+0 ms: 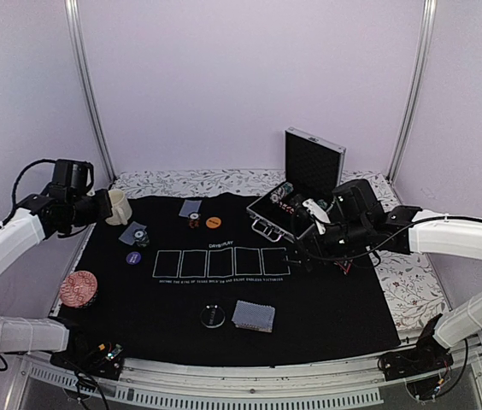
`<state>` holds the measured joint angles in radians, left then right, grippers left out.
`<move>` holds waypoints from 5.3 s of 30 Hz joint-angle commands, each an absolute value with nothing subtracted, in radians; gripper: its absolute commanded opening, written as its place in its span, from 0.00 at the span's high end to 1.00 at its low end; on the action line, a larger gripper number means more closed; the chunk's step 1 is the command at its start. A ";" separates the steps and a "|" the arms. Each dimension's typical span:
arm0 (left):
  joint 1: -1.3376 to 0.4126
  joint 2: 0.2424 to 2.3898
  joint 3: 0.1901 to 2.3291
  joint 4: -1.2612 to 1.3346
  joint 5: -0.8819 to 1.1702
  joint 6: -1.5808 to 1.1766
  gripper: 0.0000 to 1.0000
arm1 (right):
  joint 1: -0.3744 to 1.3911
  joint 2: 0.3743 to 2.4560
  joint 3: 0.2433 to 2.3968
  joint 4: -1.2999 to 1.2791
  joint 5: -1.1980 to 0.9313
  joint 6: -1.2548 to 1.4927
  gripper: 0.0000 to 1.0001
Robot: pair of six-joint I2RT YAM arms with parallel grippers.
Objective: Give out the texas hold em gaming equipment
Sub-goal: Distribute the poker card in the small blind area, then pick up the poker card from the face-down deck piles.
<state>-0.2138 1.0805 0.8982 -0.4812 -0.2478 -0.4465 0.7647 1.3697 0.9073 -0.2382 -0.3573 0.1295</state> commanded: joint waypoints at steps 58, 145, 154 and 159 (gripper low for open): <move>-1.064 1.806 1.032 -0.208 0.054 -0.204 0.34 | 0.925 1.556 0.743 -0.123 -0.364 0.478 0.01; -0.932 1.709 0.819 -0.155 0.417 -0.423 0.61 | 1.063 1.680 0.851 -0.280 -0.021 0.316 0.11; -0.932 1.713 0.819 -0.145 0.414 -0.426 0.62 | 1.063 1.712 0.840 -0.288 0.018 0.295 0.09; -0.932 1.725 0.819 -0.132 0.435 -0.431 0.63 | 1.066 1.739 0.845 -0.262 0.007 0.297 0.09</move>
